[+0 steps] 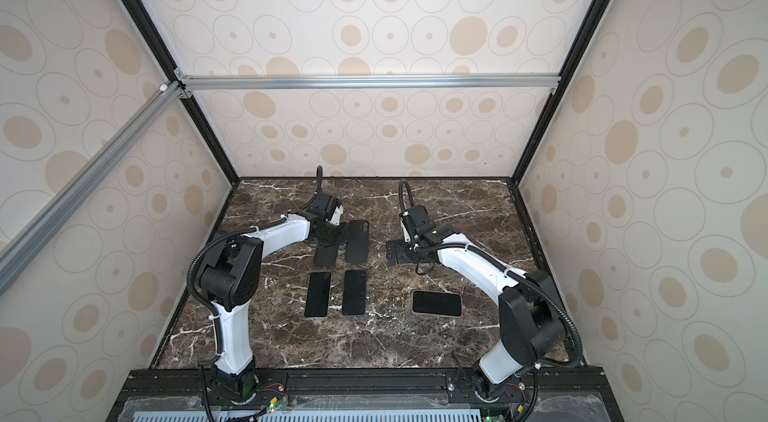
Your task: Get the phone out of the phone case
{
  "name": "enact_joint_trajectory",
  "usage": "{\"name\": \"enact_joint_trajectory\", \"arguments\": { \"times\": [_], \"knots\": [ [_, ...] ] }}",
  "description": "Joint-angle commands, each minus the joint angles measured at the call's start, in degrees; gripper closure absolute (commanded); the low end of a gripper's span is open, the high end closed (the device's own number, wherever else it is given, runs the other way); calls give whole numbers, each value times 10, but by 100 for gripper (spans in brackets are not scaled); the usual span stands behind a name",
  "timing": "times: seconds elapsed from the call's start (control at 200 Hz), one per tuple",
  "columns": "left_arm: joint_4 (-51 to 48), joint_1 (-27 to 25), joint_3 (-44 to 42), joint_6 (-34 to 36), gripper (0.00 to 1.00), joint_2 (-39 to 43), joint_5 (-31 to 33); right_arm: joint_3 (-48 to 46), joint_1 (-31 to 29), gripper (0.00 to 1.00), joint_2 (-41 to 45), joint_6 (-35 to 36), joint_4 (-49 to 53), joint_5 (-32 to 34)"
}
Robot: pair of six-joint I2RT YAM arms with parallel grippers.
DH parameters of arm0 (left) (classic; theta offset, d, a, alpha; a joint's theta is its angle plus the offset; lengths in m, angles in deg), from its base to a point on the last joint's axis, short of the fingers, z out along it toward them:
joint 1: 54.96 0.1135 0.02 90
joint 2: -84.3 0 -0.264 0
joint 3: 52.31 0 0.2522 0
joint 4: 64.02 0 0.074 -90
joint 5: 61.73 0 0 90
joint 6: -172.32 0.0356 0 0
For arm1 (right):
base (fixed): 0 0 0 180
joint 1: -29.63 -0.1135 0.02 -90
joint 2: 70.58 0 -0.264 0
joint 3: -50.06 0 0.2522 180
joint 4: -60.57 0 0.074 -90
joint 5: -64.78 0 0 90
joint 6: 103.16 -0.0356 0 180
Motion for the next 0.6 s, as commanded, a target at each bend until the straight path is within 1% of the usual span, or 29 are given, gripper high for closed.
{"name": "enact_joint_trajectory", "arguments": {
  "times": [0.0,0.04,0.12,0.17,0.275,0.44,0.52,0.59],
  "knots": [
    [-32,4,29,-16,100,-8,13,14,-2,0,2,3,23,18],
    [-36,4,32,-16,100,-11,17,14,-3,0,2,2,27,21],
    [-33,4,30,-16,88,-12,17,14,-3,0,6,-1,33,29],
    [-28,3,26,-17,81,-10,13,14,-3,0,11,-10,39,45],
    [-23,2,26,-13,72,4,7,11,-2,0,31,-34,58,93],
    [-26,-16,45,15,70,39,-2,-4,-2,0,58,-57,110,132],
    [-20,-36,44,33,69,68,8,-20,-2,0,70,-81,146,147],
    [10,-56,26,53,69,105,14,-42,2,0,83,-94,162,152]
  ]
}}
